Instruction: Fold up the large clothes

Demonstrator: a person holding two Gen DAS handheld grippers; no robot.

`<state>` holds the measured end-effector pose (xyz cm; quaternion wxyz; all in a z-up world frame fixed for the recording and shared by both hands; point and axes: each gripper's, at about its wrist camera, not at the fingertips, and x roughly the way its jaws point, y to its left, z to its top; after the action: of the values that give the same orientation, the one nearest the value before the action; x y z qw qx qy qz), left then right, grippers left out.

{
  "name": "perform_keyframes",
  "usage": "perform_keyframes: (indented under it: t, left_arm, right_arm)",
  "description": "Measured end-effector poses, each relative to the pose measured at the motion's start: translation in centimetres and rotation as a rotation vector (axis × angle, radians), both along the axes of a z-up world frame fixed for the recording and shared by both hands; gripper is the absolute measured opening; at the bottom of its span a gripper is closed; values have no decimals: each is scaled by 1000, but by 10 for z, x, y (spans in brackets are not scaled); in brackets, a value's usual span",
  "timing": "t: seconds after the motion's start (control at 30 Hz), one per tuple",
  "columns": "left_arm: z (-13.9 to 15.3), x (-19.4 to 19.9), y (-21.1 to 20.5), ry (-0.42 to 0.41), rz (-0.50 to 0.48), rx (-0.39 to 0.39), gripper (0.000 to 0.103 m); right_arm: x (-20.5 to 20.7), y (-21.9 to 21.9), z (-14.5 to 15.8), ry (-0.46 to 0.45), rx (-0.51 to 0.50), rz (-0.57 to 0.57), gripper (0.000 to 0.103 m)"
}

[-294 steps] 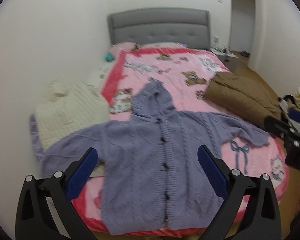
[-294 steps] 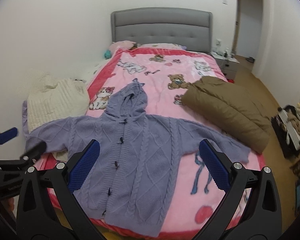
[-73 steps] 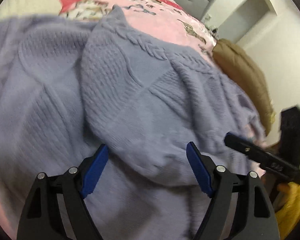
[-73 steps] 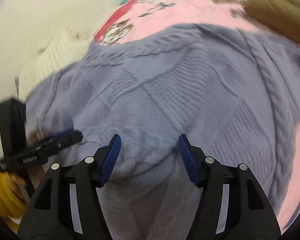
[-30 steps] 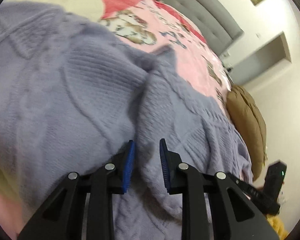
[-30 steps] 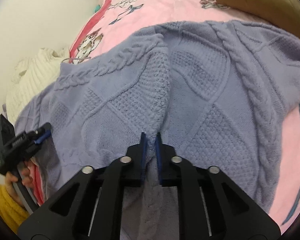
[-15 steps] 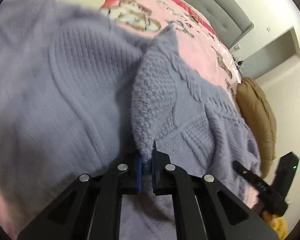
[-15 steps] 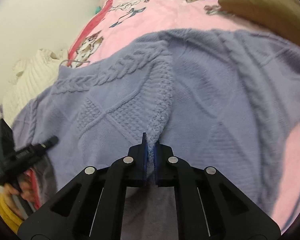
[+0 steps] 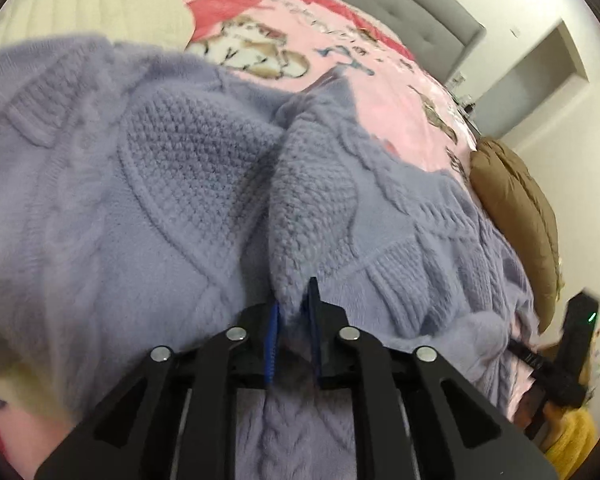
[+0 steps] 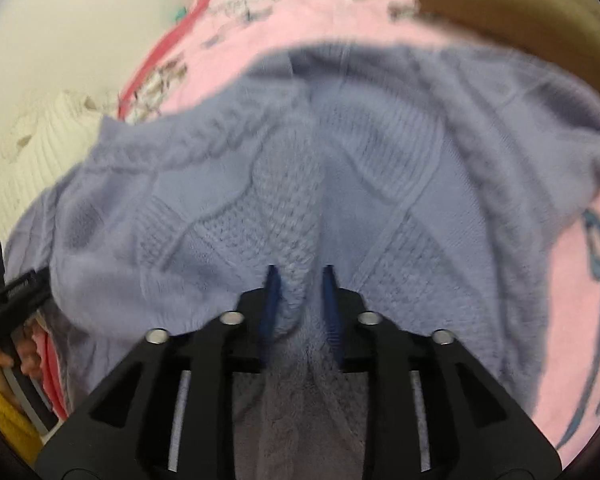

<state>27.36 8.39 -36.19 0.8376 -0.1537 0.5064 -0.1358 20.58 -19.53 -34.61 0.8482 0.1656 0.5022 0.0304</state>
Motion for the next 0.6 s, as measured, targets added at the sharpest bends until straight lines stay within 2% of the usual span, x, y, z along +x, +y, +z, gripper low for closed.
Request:
perform_keyframes:
  t: [0.07, 0.13, 0.2, 0.27, 0.3, 0.4, 0.47, 0.53, 0.6]
  left_arm:
    - [9, -12, -3, -19, -20, 29, 19]
    - [21, -23, 0, -41, -16, 42, 20]
    - [31, -31, 3, -68, -6, 56, 21]
    - [43, -35, -8, -126, -43, 91, 22]
    - [44, -34, -19, -139, -99, 71, 22]
    - [23, -24, -44, -53, -218, 10, 23]
    - [5, -23, -51, -5, -242, 34, 23]
    - [-6, -26, -55, 21, -268, 50, 24]
    - [-11, -32, -54, 25, -280, 65, 24]
  right_arm:
    - [-7, 3, 15, -42, -38, 23, 27]
    - [-13, 10, 32, -96, -56, 77, 38]
    - [-13, 21, 44, -138, -52, 145, 42]
    - [-7, 33, 45, -138, -16, 230, 42]
    - [-2, 41, 40, -121, 3, 268, 42]
    - [5, 58, 20, -69, 0, 327, 42]
    - [-1, 66, 11, -41, -9, 356, 42]
    - [-10, 70, 0, -12, -23, 382, 52]
    - [-19, 70, -7, 4, -44, 393, 53]
